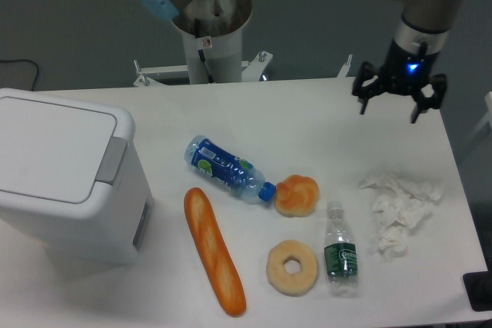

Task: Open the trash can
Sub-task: 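Move the gripper across the table toward the white trash bin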

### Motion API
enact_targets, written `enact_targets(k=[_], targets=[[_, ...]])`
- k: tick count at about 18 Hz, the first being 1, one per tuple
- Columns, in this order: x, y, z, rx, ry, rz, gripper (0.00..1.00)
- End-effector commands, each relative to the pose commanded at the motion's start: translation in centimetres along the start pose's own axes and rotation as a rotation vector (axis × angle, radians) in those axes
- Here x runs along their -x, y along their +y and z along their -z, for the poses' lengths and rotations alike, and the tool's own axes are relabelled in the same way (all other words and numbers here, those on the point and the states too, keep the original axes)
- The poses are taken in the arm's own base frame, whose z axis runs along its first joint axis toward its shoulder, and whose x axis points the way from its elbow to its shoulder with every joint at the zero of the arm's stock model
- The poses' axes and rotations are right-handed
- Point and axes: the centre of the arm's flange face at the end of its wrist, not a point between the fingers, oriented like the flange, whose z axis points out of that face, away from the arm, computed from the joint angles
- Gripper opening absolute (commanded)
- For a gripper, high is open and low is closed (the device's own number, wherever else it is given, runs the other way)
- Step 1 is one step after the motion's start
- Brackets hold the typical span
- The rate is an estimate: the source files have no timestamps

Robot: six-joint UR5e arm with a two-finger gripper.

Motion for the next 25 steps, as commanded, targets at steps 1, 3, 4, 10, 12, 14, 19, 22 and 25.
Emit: enact_targets(k=[1,3,4,10,12,14,19,22,25], targets=[[-0.4,-0.3,0.1,-0.003,0.001,0.025,0.77],[-3.2,-2.3,0.9,-0.034,0.014,0.044,0.64],[-4.7,-3.1,0.8,-0.041,0.029,0.062,0.55],[-13.6,-7.9,2.2,-0.111,0.11,0.138,0.37],[-15.3,-8.4,2.0,-0.117,0.137,0.159,0.37],[-15.6,-8.7,1.9,-0.124,0.154,0.183,0.36],[-18.4,-9.4,4.4,-0.168,0.178,0.219,0.37],[-19.0,-10.0,3.9,-0.17,0.211,0.223,0.35],[-20.3,-10.6,4.0,-0.174,0.249,0.284,0.25]])
